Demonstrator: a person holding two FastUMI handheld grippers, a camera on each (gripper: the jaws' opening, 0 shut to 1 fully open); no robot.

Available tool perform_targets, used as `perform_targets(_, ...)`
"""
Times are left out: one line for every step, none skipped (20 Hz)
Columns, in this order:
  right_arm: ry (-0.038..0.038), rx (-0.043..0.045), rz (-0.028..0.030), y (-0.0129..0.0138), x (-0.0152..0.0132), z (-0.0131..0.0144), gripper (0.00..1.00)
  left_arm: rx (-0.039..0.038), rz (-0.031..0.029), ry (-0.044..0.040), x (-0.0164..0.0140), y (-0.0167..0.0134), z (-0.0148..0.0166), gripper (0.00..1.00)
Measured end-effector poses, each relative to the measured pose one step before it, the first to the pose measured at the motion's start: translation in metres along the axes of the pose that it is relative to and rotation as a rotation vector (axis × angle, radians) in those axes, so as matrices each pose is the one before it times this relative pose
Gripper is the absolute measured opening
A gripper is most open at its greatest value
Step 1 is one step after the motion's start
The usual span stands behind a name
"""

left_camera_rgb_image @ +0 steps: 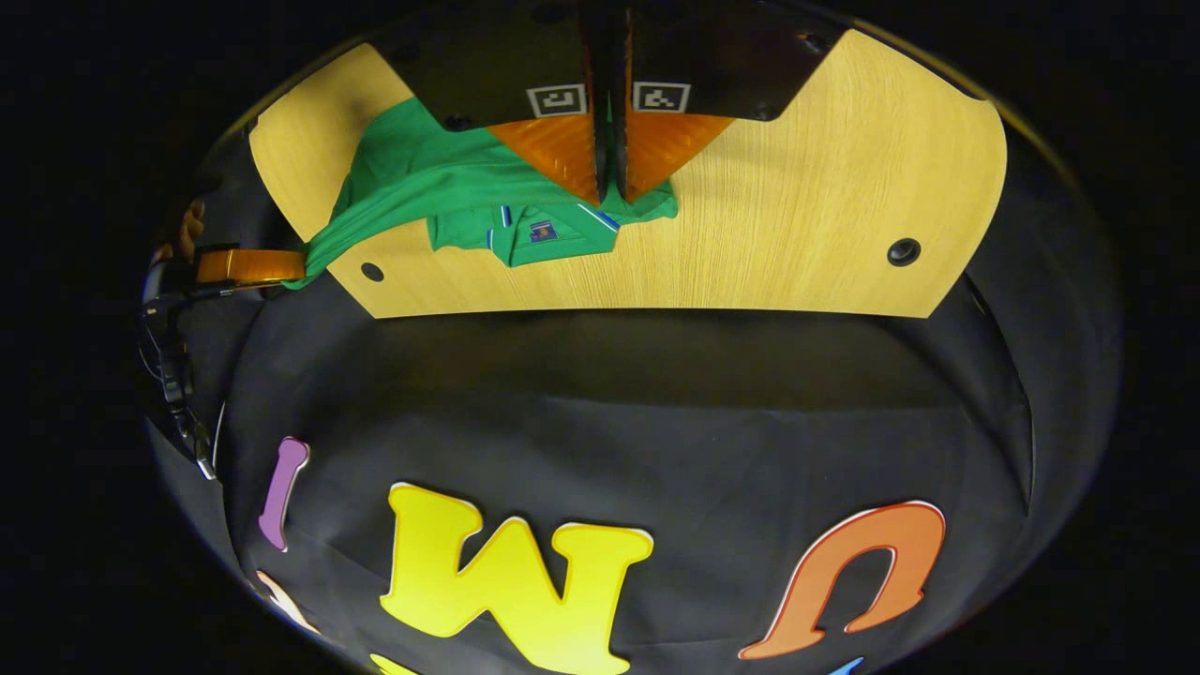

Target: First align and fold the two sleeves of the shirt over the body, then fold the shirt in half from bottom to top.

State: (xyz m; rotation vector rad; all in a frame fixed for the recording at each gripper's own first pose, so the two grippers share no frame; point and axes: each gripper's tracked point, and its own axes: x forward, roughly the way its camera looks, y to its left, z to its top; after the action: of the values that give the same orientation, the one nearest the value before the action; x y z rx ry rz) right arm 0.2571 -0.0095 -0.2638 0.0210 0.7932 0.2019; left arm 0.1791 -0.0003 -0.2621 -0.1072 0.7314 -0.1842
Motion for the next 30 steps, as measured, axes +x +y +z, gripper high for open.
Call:
perform_targets(-0.00842,-0.01114,0.00239,-0.00381,0.01028,-0.00264,0.0,-0.00955,0.00576,0.00229,0.01087,0.00351,-0.00255,0.06)
perform_targets(-0.00962,-0.01282,0.00241,-0.00181,0.01407,0.00299,0.0,-0.00704,0.00879,-0.00133,0.01099,0.00462,-0.00226,0.06)
perform_targets(-0.00483,-0.00618,0.00178,-0.00104,0.01487,0.00052,0.0,-0.00763,0.01546,-0.00854,0.01072,0.00682,-0.00248,0.06)
perform_targets(-0.00707,0.00264,0.0101,0.00083,0.01487,0.00148,0.0,-0.00849,0.01462,-0.01566,0.01107,0.00655,-0.00038,0.06)
perform_targets(-0.00097,0.0042,0.00525,-0.00028,0.01567,-0.0029,0.0,-0.00801,0.01102,-0.01499,0.01064,0.00404,-0.00017,0.06)
perform_targets(0.00014,0.00189,0.00243,-0.00153,0.01466,-0.00224,0.0,-0.00011,0.0127,-0.00643,0.01195,0.00474,-0.00341,0.05)
perform_targets(0.00391,0.00478,0.00072,-0.00148,0.01439,-0.00409,0.0,0.01219,0.01449,0.0019,0.01057,0.00398,-0.00607,0.06)
perform_targets(0.00104,0.00963,-0.00008,-0.00067,0.01433,-0.00242,0.0,0.00942,0.00941,-0.00627,0.01144,0.00358,-0.00217,0.06)
perform_targets(0.00873,0.00705,-0.00442,-0.00102,0.01262,-0.00517,0.0,0.0022,0.00023,-0.0109,0.01233,0.00107,-0.00119,0.06)
perform_targets(0.0063,0.00154,-0.00467,-0.00108,0.00892,-0.00362,0.0,0.00393,0.00233,-0.00195,0.00985,0.00046,-0.00362,0.06)
perform_targets(0.00544,-0.00172,-0.00284,-0.00076,0.00833,-0.00356,0.0,0.00552,0.00361,0.00849,0.00684,0.00095,-0.00664,0.06)
perform_targets(0.00569,-0.00402,-0.00539,-0.00031,0.00673,-0.00226,0.0,0.01358,0.00749,0.0213,0.00643,-0.00041,-0.0076,0.0)
perform_targets(0.00312,-0.0036,-0.01222,-0.00257,0.006,-0.00347,0.0,0.00348,0.00939,0.00981,0.00582,0.00205,-0.00679,0.07)
perform_targets(0.00606,-0.00384,-0.01587,-0.00295,0.00508,-0.00335,0.01,-0.01138,0.0004,0.00525,0.00533,0.00078,-0.00349,0.1)
perform_targets(0.01154,-0.00276,-0.00427,-0.00087,0.00563,-0.00462,0.0,-0.01581,-0.00198,0.00141,0.00332,-0.00099,-0.00285,0.11)
perform_targets(0.01999,-0.00671,-0.00857,0.00056,0.00668,-0.00885,0.05,-0.00984,-0.00078,0.00573,0.00089,-0.00091,-0.00108,0.17)
perform_targets(0.01363,-0.0065,-0.00161,-0.00048,0.00245,-0.00439,0.07,-0.00229,0.00221,0.01499,-0.00077,-0.00077,-0.00535,0.2)
perform_targets(0.00082,-0.0065,0.00142,-0.00092,-0.00117,-0.00228,0.07,-0.00317,0.00716,0.01031,-0.00311,0.00076,-0.00213,0.39)
perform_targets(-0.0024,-0.00703,-0.0023,-0.00272,-0.00531,0.00113,0.18,-0.00934,0.00685,-0.00565,-0.00225,0.00087,0.00132,0.54)
perform_targets(-0.00608,-0.0108,-0.00394,-0.00176,-0.00368,-0.0014,0.34,-0.00831,0.01272,-0.00958,-0.0027,0.00161,0.00283,0.7)
perform_targets(-0.01081,-0.01121,-0.00492,-0.00268,-0.00545,-0.00112,0.5,-0.00866,0.00975,-0.00803,-0.00429,-0.00012,0.00325,0.85)
perform_targets(-0.01766,-0.00542,-0.00107,-0.00044,-0.0044,0.00215,0.66,-0.00204,0.01127,-0.00441,-0.00383,-0.00008,0.00232,1.0)
perform_targets(-0.01128,-0.00405,0.00557,0.00082,-0.00722,0.00048,0.82,0.00528,0.01589,-0.01165,-0.00686,0.00106,0.00458,1.0)
perform_targets(-0.01178,-0.0032,-0.00084,-0.00061,-0.00745,0.0023,0.99,0.00179,0.00773,-0.00814,-0.00627,-0.00137,0.00573,1.0)
perform_targets(-0.0187,-0.00486,-0.00164,-0.00061,-0.01069,0.00356,0.99,-0.00295,0.00723,-0.01394,-0.00857,-0.00125,0.0069,1.0)
perform_targets(-0.02719,-0.00933,-0.00098,-0.00025,-0.0121,0.00641,0.99,-0.00293,0.00685,-0.01741,-0.01094,-0.00217,0.00902,1.0)
perform_targets(-0.03278,-0.01189,0.00152,0.00009,-0.01235,0.0072,0.98,-0.00439,0.00785,-0.02227,-0.01178,-0.00223,0.00935,1.0)
perform_targets(-0.03329,-0.01428,-0.00388,-0.00001,-0.01388,0.00737,0.99,-0.00452,0.00872,-0.02286,-0.01616,-0.00289,0.0123,1.0)
perform_targets(-0.0388,-0.01814,0.00141,0.0002,-0.0136,0.00777,0.99,-0.00294,0.00491,-0.019,-0.01357,-0.00326,0.0088,1.0)
perform_targets(-0.03522,-0.01872,0.00542,0.00128,-0.01265,0.00797,0.99,-0.00235,0.01022,-0.02538,-0.01473,-0.00287,0.01143,1.0)
